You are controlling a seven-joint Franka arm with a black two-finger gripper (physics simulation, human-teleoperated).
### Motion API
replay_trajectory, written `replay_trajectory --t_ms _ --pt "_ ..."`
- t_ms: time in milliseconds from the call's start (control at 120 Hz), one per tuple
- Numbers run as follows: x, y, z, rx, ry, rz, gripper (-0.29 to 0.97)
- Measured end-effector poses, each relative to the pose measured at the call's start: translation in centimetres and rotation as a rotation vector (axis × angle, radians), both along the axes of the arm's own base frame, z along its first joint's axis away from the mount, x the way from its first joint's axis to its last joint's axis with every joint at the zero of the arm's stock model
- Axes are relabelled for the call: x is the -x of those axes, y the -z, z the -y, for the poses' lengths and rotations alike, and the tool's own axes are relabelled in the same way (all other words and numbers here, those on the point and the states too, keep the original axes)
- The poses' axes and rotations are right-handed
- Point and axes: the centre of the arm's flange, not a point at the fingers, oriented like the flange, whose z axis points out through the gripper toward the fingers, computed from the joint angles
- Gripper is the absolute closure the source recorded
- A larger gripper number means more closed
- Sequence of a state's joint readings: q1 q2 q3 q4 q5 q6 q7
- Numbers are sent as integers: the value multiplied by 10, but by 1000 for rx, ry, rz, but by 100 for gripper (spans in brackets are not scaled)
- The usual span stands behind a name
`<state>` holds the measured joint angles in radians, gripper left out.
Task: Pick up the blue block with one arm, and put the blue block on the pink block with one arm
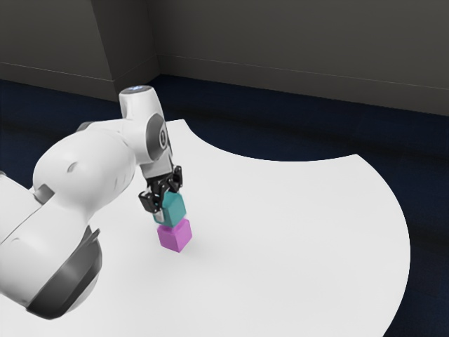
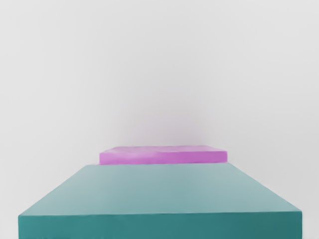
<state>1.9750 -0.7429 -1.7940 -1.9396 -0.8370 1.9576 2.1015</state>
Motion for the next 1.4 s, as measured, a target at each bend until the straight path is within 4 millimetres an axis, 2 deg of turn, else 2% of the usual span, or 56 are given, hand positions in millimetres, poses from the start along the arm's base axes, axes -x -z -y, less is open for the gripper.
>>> replay_trajectory --t_ms 483,833,1400 --pt "-4 0 7 -5 -6 3 31" --pt "2 7 2 -5 -30 -14 31" --pt "2 9 2 -12 -36 -17 31"
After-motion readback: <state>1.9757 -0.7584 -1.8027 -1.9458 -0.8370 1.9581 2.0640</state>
